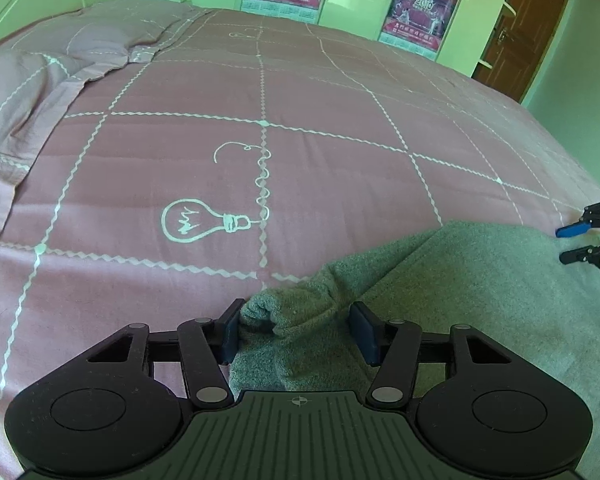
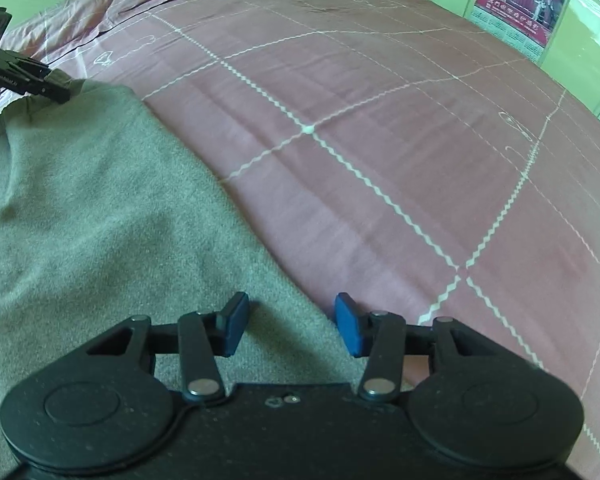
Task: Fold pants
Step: 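Close the left gripper on one hem while the right gripper closes on the other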
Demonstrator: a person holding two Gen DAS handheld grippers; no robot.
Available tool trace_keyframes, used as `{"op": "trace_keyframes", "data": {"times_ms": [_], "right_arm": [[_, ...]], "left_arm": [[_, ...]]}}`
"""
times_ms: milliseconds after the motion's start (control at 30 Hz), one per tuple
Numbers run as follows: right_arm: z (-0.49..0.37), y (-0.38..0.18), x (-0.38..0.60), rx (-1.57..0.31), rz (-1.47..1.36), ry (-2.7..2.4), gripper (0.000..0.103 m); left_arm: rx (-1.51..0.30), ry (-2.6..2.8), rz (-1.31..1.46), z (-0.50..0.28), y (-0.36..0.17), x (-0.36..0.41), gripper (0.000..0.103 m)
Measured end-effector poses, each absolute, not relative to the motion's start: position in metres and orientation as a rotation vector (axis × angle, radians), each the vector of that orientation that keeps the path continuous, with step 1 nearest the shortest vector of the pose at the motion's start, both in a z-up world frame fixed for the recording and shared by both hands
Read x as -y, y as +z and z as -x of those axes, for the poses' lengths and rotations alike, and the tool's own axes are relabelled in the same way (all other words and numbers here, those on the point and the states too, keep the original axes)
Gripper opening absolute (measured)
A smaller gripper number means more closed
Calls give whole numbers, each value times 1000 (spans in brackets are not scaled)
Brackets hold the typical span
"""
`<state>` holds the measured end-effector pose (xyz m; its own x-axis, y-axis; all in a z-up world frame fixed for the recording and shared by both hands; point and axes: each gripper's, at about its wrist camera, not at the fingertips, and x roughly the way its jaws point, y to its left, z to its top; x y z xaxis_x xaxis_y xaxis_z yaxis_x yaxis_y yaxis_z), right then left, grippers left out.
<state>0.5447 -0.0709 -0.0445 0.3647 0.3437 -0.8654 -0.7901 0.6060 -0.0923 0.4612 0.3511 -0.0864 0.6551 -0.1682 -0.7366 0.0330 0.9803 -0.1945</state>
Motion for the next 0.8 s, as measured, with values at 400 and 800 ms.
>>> {"op": "trace_keyframes", "data": {"times_ms": [400, 800], "right_arm": [[-488, 7, 74, -754, 570, 699, 0], [-259, 77, 113, -466, 748, 747, 0]], "left_arm": [[-633, -158, 116, -415, -52, -348, 20], [-368, -232, -3, -231, 8, -328, 19]]}}
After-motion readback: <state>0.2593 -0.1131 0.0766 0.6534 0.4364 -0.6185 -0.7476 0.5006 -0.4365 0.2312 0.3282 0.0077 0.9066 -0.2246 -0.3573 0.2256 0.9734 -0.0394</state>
